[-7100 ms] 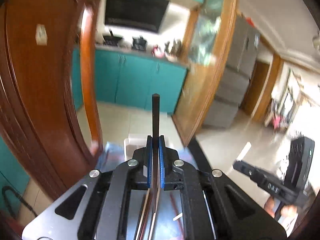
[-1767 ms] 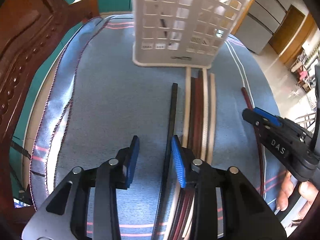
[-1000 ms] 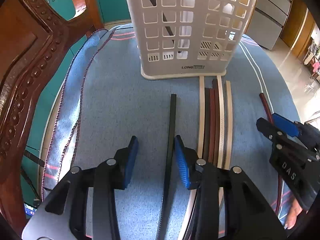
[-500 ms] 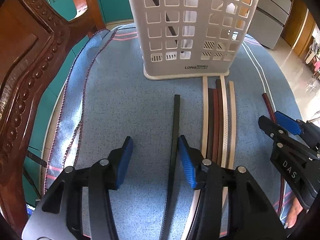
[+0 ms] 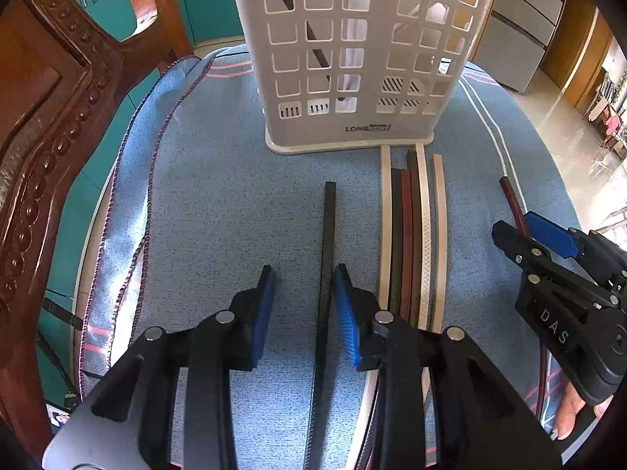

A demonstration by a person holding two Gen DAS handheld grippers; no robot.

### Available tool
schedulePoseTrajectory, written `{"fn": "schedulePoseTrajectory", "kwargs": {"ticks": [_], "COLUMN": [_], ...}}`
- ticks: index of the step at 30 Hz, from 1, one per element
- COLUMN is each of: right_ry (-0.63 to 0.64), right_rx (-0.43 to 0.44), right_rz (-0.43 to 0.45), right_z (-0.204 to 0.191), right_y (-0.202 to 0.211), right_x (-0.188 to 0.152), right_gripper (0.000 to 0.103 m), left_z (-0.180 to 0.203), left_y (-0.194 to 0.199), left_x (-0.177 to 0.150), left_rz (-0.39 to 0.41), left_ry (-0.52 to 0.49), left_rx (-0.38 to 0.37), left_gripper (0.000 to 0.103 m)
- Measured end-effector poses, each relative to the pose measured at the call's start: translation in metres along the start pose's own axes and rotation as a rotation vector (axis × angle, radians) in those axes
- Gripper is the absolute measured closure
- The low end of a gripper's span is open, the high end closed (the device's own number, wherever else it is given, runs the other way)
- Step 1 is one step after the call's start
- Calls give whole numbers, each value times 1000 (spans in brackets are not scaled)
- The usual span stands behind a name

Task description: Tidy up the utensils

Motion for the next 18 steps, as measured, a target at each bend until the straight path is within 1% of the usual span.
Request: {"fn": "schedulePoseTrajectory", "kwargs": {"ticks": [3, 4, 5, 8, 14, 18], "right_ry": [-1, -1, -1, -1, -1, 3], "right_rx": [2, 2, 2, 2, 4, 4], "right_rz": [0, 0, 0, 0, 4, 2], "right_z": [0, 0, 0, 0, 0, 0], "right_y": [0, 0, 0, 0, 0, 0], "right_x": [0, 0, 0, 0, 0, 0], "right_gripper": [65, 65, 65, 65, 65, 65], "left_z": [0, 0, 2, 4, -1, -4], "left_y": [0, 0, 0, 0, 3, 12], "left_x": [0, 0, 0, 0, 0, 3], "left_rz": [0, 0, -1, -1, 3, 28], "left_ry": [0, 0, -2, -1, 33, 39], "left_rx": [-1, -10, -19, -26, -38, -34], "left_gripper": [72, 77, 84, 96, 96, 96]}}
Point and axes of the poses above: each gripper's, at about its wrist camera, not at the fingertips, and y roughly against the way its jaws point, z to its right, x to its top, the point moved 10 cm from there along -y, roughly the way its jaws point, and after that the axes turned 5 degrees about -x, right-handed, at the moved point
